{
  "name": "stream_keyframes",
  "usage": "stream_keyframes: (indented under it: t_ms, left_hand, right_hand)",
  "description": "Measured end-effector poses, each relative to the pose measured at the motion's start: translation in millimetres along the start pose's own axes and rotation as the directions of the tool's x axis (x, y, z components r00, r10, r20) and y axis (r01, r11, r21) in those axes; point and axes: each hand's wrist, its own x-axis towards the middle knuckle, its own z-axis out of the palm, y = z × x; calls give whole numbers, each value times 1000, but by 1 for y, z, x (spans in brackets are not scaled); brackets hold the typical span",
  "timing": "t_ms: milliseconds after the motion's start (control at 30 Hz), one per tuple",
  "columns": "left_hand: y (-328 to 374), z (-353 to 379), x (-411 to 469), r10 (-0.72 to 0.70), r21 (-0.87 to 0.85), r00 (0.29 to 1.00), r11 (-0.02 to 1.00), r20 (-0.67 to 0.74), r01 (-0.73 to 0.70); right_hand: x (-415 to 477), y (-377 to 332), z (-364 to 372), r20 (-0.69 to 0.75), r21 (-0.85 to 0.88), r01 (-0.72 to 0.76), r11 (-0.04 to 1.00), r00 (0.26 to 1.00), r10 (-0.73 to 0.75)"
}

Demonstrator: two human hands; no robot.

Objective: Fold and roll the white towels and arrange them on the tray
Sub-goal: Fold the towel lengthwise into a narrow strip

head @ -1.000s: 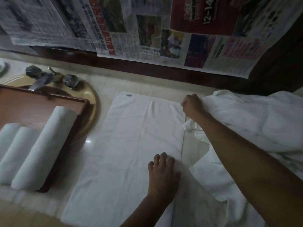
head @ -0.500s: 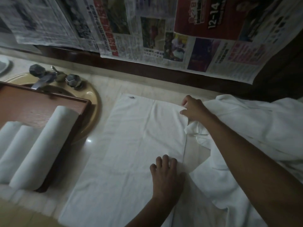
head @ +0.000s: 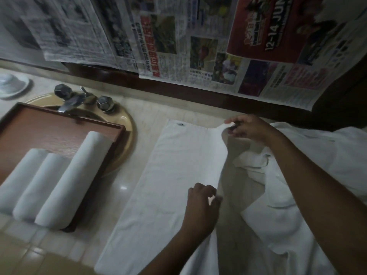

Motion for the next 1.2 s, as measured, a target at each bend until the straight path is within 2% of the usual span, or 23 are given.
stream_keyframes:
  t_ms: [100, 133, 200, 233, 300, 400, 467, 533, 667, 733, 800, 833, 900, 1067, 1200]
  left_hand:
    - [0, -48, 2, -146, -180, 983, 970, 114, 165]
    - [-2, -64, 2, -195, -300, 970, 926, 143, 230]
    - [-8, -92, 1, -273, -542, 941, 769, 201, 339]
    - [-14, -106, 1, -295, -604, 929, 706, 223, 369]
    - [-28, -128, 3, -333, -646, 914, 649, 233, 401]
    - [-64, -148, 14, -435, -608, 875, 642, 213, 467]
    - [-91, -153, 22, -547, -540, 815, 635, 192, 553]
    - [-107, -156, 27, -595, -479, 777, 631, 206, 610]
    - [-108, -171, 36, -489, -543, 822, 622, 294, 564]
    - [-120, -172, 42, -511, -465, 845, 716, 160, 521]
    - [-134, -168, 43, -525, -250, 851, 823, 7, 510]
    - [-140, -167, 42, -522, -171, 851, 844, -46, 509]
    - [-144, -163, 39, -488, -173, 867, 867, -104, 467]
    - [-143, -162, 37, -401, -316, 912, 879, -84, 357]
    - [-156, -161, 40, -466, -179, 870, 881, -163, 439]
  right_hand:
    - [11, -12, 25, -37, -103, 151, 983, 987, -156]
    - [19, -17, 37, -63, -177, 199, 964, 975, -213]
    - [39, -25, 64, -110, -316, 273, 909, 941, -321]
    - [50, -30, 80, -134, -360, 285, 889, 927, -351]
    - [70, -38, 107, -171, -408, 281, 869, 911, -375]
    - [99, -44, 147, -172, -512, 215, 832, 923, -345]
    - [115, -36, 170, -185, -577, 145, 804, 936, -301]
    - [124, -22, 186, -209, -603, 75, 794, 946, -249]
    - [136, -4, 198, -261, -637, 75, 767, 916, -306]
    - [139, -1, 198, -271, -638, 83, 766, 906, -324]
    - [142, 2, 199, -263, -646, 97, 757, 903, -340]
    - [142, 2, 199, -255, -659, 107, 744, 899, -355]
    - [143, 3, 199, -253, -670, 123, 732, 890, -380]
    - [147, 8, 203, -309, -687, 101, 720, 855, -416]
    - [149, 13, 207, -342, -700, 74, 711, 839, -424]
